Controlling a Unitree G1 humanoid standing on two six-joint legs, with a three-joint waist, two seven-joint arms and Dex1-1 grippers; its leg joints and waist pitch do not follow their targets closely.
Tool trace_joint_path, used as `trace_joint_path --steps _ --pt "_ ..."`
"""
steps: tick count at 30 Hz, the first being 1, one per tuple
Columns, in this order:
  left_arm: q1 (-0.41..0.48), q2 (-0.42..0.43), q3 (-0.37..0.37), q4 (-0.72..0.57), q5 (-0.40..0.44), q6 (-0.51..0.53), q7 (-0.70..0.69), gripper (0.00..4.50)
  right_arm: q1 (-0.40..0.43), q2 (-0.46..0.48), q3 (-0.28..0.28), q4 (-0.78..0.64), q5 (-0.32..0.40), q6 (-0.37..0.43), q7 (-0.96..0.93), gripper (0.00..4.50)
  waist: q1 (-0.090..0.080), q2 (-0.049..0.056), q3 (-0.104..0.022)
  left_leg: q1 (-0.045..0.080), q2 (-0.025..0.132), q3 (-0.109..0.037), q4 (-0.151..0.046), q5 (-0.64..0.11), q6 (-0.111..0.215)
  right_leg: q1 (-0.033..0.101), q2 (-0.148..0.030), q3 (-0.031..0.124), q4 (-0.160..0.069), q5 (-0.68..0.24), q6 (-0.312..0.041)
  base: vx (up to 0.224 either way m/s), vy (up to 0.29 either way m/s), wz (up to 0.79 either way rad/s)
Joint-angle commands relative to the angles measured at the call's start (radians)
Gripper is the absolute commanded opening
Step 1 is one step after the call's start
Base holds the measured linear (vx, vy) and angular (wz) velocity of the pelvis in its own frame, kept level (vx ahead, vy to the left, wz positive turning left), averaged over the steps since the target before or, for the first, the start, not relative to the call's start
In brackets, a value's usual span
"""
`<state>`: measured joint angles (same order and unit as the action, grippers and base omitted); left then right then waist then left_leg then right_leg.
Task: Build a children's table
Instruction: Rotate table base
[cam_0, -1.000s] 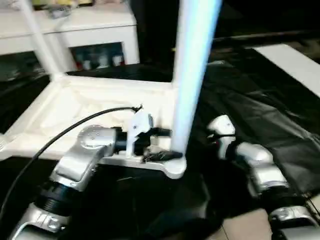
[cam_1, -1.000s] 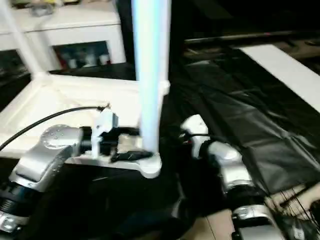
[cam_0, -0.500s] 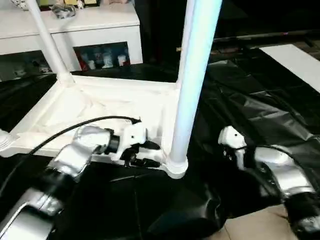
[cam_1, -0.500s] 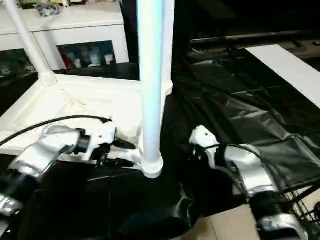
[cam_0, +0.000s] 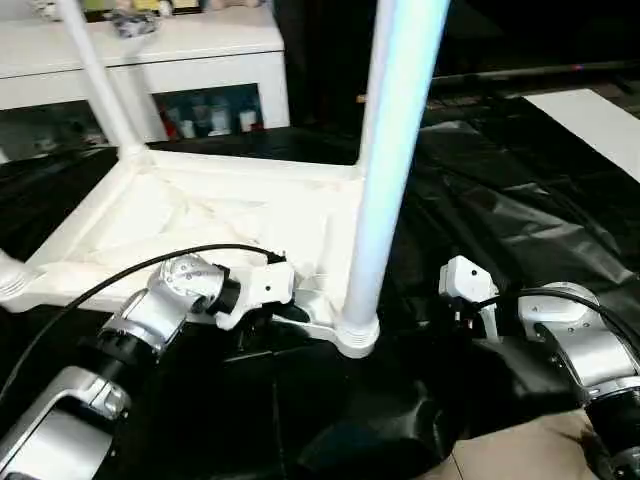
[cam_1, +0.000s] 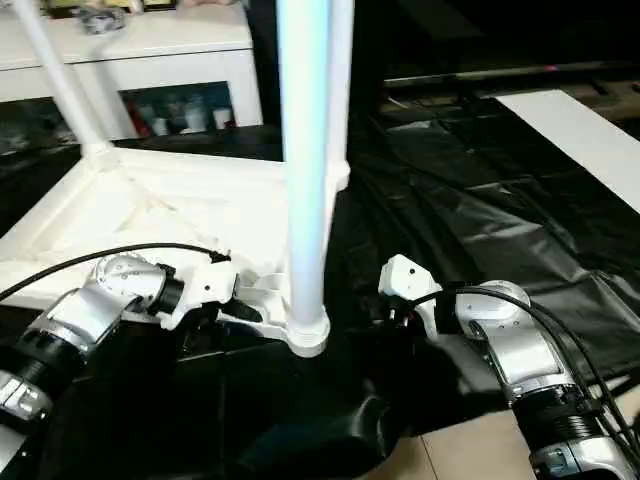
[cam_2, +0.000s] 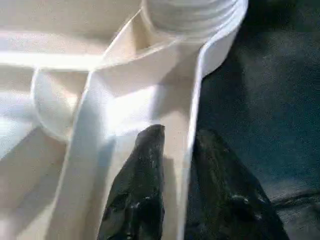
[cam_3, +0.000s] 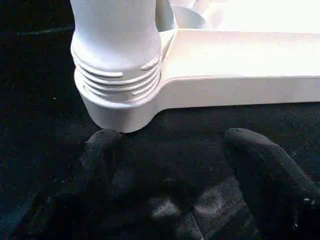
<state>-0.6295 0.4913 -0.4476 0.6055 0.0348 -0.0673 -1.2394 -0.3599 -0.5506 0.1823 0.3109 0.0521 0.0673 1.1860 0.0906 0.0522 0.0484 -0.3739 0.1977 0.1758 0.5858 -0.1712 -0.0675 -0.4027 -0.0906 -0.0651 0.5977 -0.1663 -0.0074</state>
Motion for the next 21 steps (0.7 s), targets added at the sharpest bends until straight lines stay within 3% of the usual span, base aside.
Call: trace_joint_path --steps 1,4,9,13,14,18,21 --pt "-0.020 -0.001 0.010 0.024 0.026 -0.001 0.035 0.85 -0.005 -0.008 0.010 -0.037 0.012 0.013 0.006 3.67 0.004 -0.011 -0.066 0.012 0.026 -0.004 -0.067 -0.264 0.047 0.050 -0.046 0.034 -0.069 -0.270 -0.213 0.000 0.000 0.00" --pt "-0.012 0.010 -0.009 0.023 0.058 0.023 0.031 0.46 -0.009 -0.003 0.011 -0.039 0.004 0.017 0.000 3.67 0.004 -0.015 -0.065 0.011 0.028 -0.005 -0.068 -0.262 0.044 0.049 -0.049 0.035 -0.071 -0.295 -0.201 0.000 0.000 0.00" --pt "0.003 0.020 -0.019 0.011 0.085 0.062 0.053 0.24 -0.015 -0.001 0.005 -0.033 0.002 0.009 -0.017 3.67 0.000 -0.016 -0.064 0.007 0.027 -0.007 -0.069 -0.257 0.044 0.050 -0.050 0.035 -0.071 -0.303 -0.196 0.000 0.000 0.00" --pt "0.036 0.003 0.030 -0.034 0.025 0.157 0.059 0.08 -0.016 0.005 -0.005 -0.023 0.004 0.001 -0.043 3.67 -0.004 -0.010 -0.066 0.008 0.024 -0.006 -0.067 -0.244 0.046 0.051 -0.049 0.034 -0.068 -0.277 -0.207 0.000 0.000 0.00" --pt "0.074 -0.001 0.066 -0.110 -0.019 0.252 0.061 0.04 -0.014 0.016 -0.019 -0.018 0.008 0.007 -0.069 3.67 -0.008 -0.012 -0.069 0.007 0.026 -0.005 -0.066 -0.224 0.047 0.053 -0.049 0.035 -0.061 -0.226 -0.226 0.000 0.000 0.00" --pt "0.123 0.009 0.075 -0.190 -0.023 0.290 0.068 0.00 -0.019 0.030 -0.029 0.003 0.000 -0.002 -0.108 3.67 -0.019 -0.010 -0.069 0.006 0.024 -0.006 -0.064 -0.216 0.063 0.053 -0.045 0.033 -0.062 -0.199 -0.242 0.000 0.000 0.00" --pt "0.162 0.004 0.087 -0.254 -0.018 0.348 0.105 0.00 -0.024 0.046 -0.030 0.027 -0.016 -0.001 -0.154 3.67 -0.028 -0.008 -0.065 0.006 0.022 -0.005 -0.066 -0.234 0.063 0.052 -0.043 0.031 -0.067 -0.229 -0.239 0.000 0.000 0.00"
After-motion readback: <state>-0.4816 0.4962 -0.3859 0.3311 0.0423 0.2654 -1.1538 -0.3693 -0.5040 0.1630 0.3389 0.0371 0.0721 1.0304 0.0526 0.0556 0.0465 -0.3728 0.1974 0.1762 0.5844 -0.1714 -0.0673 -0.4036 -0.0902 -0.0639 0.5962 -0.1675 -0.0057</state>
